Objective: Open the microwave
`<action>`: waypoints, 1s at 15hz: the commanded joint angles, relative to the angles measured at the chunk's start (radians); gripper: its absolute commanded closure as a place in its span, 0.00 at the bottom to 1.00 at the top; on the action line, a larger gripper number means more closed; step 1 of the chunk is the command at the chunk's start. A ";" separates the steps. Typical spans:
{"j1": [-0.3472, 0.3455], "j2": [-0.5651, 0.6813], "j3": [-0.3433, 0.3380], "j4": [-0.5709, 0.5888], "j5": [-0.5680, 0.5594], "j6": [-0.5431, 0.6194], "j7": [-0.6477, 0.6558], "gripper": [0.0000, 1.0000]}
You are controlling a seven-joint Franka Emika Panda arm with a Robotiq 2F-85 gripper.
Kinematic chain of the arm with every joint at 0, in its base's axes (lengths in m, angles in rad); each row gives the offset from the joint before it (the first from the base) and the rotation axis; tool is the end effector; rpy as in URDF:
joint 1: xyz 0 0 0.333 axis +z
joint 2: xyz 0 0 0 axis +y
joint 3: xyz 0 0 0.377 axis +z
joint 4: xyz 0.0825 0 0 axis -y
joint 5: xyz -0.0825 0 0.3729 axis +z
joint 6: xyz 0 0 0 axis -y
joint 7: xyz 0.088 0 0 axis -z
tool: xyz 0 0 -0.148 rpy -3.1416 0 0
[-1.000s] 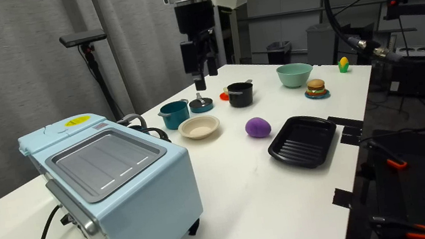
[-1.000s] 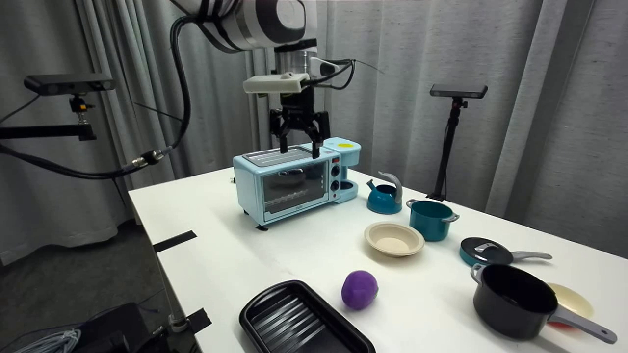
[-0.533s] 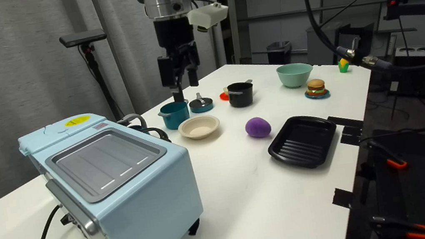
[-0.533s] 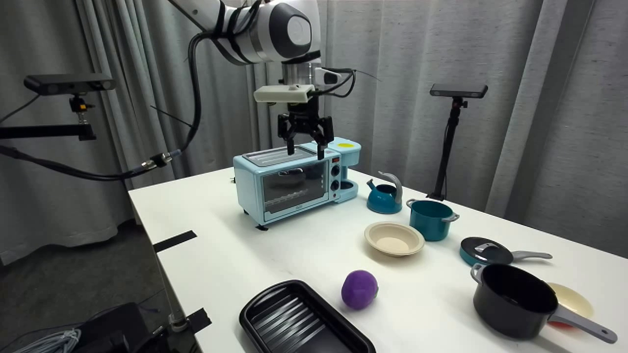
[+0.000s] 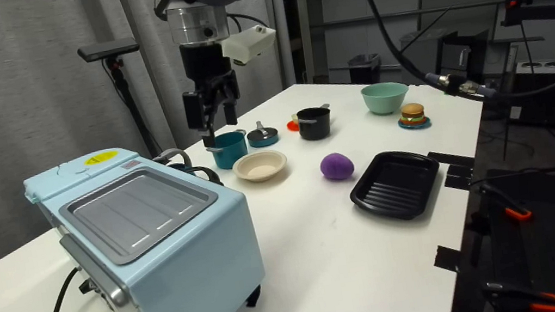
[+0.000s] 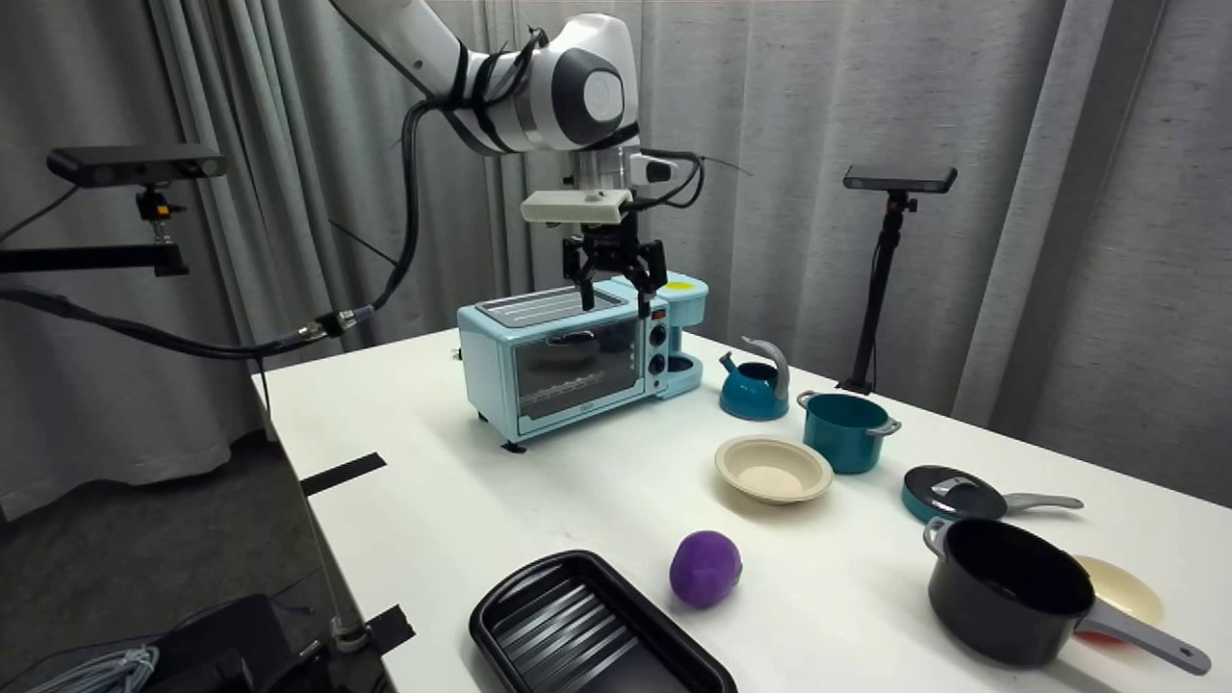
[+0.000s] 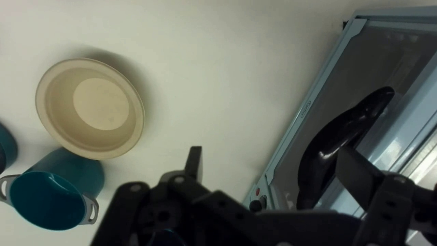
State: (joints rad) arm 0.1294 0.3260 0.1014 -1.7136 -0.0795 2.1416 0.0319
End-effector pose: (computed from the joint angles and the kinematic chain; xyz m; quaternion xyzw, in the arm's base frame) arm 0.6565 0.1410 0.4316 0.9918 0.1153 0.0540 0.0115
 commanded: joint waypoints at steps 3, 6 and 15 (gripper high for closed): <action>0.020 0.079 -0.010 0.095 -0.027 0.001 0.015 0.00; 0.034 0.098 -0.010 0.089 -0.038 0.014 0.025 0.00; 0.066 0.142 -0.013 0.084 -0.056 0.039 0.034 0.00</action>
State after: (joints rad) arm 0.1770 0.4438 0.1009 -1.6538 -0.1064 2.1601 0.0380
